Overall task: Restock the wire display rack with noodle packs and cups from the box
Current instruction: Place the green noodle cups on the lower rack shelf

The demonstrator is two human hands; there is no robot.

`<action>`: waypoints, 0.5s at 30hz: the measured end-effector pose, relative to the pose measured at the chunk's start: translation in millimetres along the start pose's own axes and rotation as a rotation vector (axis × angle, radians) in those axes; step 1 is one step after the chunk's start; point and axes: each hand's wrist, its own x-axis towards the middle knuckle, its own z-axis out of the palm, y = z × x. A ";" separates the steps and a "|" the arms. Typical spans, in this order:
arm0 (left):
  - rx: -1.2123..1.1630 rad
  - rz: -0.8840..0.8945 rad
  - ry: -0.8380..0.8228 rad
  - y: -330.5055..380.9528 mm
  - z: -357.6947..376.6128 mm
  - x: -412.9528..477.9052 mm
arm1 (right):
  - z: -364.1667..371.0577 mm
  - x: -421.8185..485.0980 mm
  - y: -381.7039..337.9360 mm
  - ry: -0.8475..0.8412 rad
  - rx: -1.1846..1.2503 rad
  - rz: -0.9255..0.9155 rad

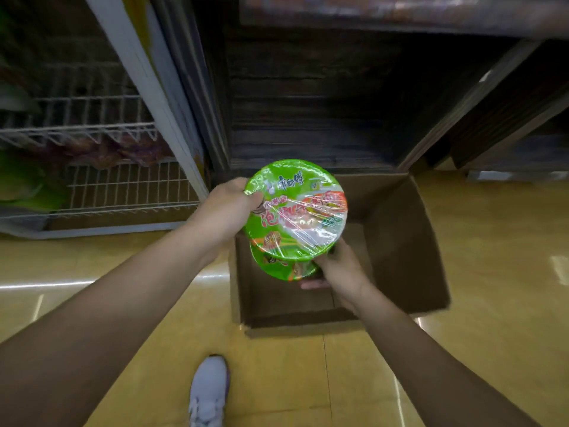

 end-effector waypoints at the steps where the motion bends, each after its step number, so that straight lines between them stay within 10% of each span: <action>1: -0.006 -0.008 -0.005 12.0 -10.0 -17.0 | 3.2 -16.7 -12.0 -0.013 0.005 0.002; 15: 0.058 0.015 0.093 89.4 -182.6 -171.9 | 144.1 -139.2 -134.3 -0.241 -0.029 0.057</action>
